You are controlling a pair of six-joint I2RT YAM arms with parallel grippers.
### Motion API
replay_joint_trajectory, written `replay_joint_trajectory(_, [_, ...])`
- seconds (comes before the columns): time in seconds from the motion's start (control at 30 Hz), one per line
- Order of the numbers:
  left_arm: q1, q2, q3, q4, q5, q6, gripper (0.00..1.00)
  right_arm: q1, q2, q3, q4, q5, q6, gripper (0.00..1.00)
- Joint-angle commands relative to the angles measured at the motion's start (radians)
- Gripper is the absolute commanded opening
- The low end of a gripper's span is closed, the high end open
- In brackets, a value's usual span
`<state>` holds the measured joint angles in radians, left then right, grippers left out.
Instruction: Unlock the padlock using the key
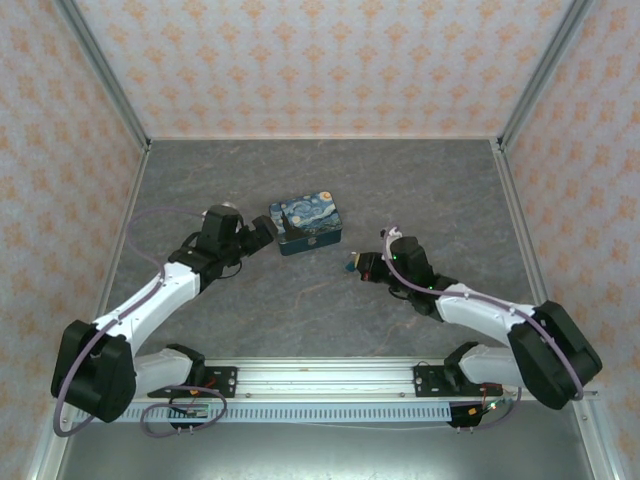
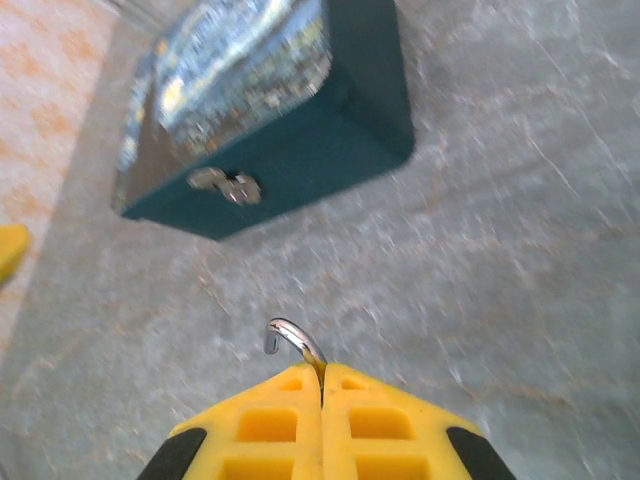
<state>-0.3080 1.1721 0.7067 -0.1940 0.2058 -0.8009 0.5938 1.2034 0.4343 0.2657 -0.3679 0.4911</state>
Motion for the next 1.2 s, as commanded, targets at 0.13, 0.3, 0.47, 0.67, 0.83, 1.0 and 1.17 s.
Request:
replay_joint_trajectory(0.13, [-0.007, -0.059, 0.022, -0.076, -0.056, 0.037, 1.0, -0.005, -0.067, 0.071, -0.419, -0.054, -0.099, 0.0])
replay_joint_trajectory(0.3, [-0.006, -0.065, 0.02, -0.087, -0.062, 0.04, 1.0, -0.004, -0.03, 0.077, -0.453, -0.058, -0.12, 0.0])
replay_joint_trajectory(0.47, [-0.006, -0.061, 0.019, -0.093, -0.059, 0.043, 1.0, -0.004, 0.054, 0.089, -0.404, -0.034, -0.121, 0.0])
replay_joint_trajectory(0.67, [-0.006, -0.066, 0.013, -0.099, -0.054, 0.043, 1.0, -0.005, 0.136, 0.116, -0.367, 0.011, -0.125, 0.05])
replay_joint_trajectory(0.83, [-0.006, -0.081, 0.009, -0.109, -0.06, 0.048, 1.0, -0.005, 0.151, 0.13, -0.363, 0.03, -0.124, 0.16])
replay_joint_trajectory(1.0, [-0.006, -0.106, 0.014, -0.127, -0.075, 0.057, 1.0, -0.004, 0.087, 0.151, -0.396, 0.054, -0.14, 0.24])
replay_joint_trajectory(1.17, [-0.005, -0.15, 0.02, -0.146, -0.11, 0.084, 1.0, -0.003, -0.054, 0.173, -0.487, 0.147, -0.175, 0.38])
